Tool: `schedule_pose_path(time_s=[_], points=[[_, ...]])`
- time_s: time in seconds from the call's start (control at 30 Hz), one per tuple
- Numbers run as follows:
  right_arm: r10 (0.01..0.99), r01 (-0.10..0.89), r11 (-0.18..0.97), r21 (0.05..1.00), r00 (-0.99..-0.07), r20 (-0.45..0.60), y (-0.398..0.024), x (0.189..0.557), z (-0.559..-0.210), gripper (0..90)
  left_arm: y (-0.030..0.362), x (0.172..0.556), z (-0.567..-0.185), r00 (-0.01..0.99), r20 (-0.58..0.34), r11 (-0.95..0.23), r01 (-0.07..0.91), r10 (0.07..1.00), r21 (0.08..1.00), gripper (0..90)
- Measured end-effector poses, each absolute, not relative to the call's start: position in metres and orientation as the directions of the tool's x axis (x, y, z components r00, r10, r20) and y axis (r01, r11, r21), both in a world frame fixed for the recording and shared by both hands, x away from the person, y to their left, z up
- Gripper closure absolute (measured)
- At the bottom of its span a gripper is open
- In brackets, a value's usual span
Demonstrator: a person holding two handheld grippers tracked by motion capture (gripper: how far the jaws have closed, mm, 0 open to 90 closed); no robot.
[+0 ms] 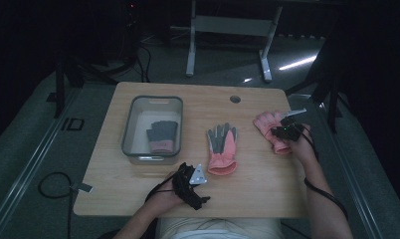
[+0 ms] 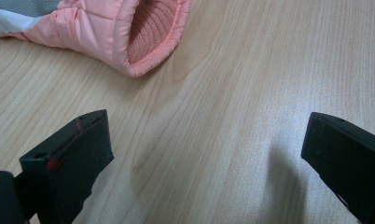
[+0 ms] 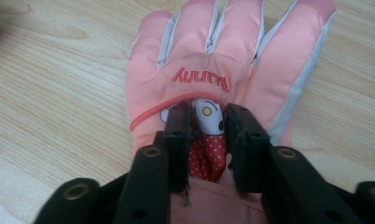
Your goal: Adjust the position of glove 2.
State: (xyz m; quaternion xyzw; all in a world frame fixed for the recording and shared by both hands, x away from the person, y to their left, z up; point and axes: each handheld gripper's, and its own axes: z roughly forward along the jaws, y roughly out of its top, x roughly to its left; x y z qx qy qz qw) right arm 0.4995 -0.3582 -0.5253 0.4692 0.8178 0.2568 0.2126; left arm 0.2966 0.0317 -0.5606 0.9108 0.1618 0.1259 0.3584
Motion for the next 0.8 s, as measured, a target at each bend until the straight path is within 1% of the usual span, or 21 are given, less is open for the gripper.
schedule_pose_path(time_s=[0.03, 0.07, 0.13, 0.2, 0.33, 0.43, 0.47, 0.53, 0.63, 0.7, 0.73, 0.8], points=[[0.881, 0.663, 0.421, 0.619, -0.460, -0.107, -0.357, 0.499, -0.524, 76.8, 0.032, 0.296, -0.561, 0.916, 0.113, -0.690, 0.204, 0.384, 0.694, 1.4], [0.881, 0.663, 0.421, 0.619, -0.460, -0.107, -0.357, 0.499, -0.524, 76.8, 0.032, 0.296, -0.561, 0.916, 0.113, -0.690, 0.204, 0.384, 0.694, 1.4], [0.898, 0.672, 0.392, 0.628, -0.428, -0.102, -0.357, 0.496, -0.519, 82.5, 0.031, 0.296, -0.561, 0.917, 0.122, -0.698, 0.198, 0.380, 0.688, 1.4], [0.908, 0.677, 0.375, 0.634, -0.406, -0.103, -0.355, 0.492, -0.514, 84.1, 0.031, 0.296, -0.561, 0.917, 0.121, -0.697, 0.199, 0.381, 0.689, 1.4], [0.917, 0.684, 0.353, 0.639, -0.388, -0.091, -0.350, 0.483, -0.504, 85.3, 0.030, 0.296, -0.562, 0.918, 0.122, -0.699, 0.196, 0.378, 0.688, 1.4], [0.924, 0.677, 0.335, 0.655, -0.371, -0.090, -0.344, 0.471, -0.490, 85.8, 0.031, 0.295, -0.562, 0.918, 0.121, -0.697, 0.196, 0.378, 0.690, 1.4], [0.930, 0.669, 0.316, 0.673, -0.358, -0.082, -0.340, 0.461, -0.478, 85.9, 0.031, 0.295, -0.562, 0.918, 0.123, -0.699, 0.195, 0.377, 0.689, 1.4], [0.933, 0.665, 0.306, 0.682, -0.351, -0.077, -0.338, 0.456, -0.471, 85.9, 0.031, 0.295, -0.562, 0.918, 0.124, -0.701, 0.193, 0.376, 0.687, 1.4], [0.945, 0.649, 0.263, 0.714, -0.323, -0.055, -0.330, 0.437, -0.454, 85.9, 0.031, 0.296, -0.562, 0.918, 0.122, -0.698, 0.196, 0.378, 0.689, 1.4], [0.951, 0.637, 0.252, 0.729, -0.304, -0.062, -0.323, 0.420, -0.445, 85.9, 0.031, 0.295, -0.562, 0.918, 0.124, -0.698, 0.193, 0.377, 0.689, 1.4], [0.951, 0.637, 0.252, 0.729, -0.304, -0.062, -0.323, 0.420, -0.445, 85.9, 0.031, 0.295, -0.562, 0.918, 0.124, -0.698, 0.193, 0.377, 0.689, 1.4], [0.955, 0.633, 0.231, 0.739, -0.293, -0.048, -0.319, 0.406, -0.441, 85.9, 0.031, 0.295, -0.562, 0.918, 0.126, -0.701, 0.194, 0.377, 0.686, 1.4]])
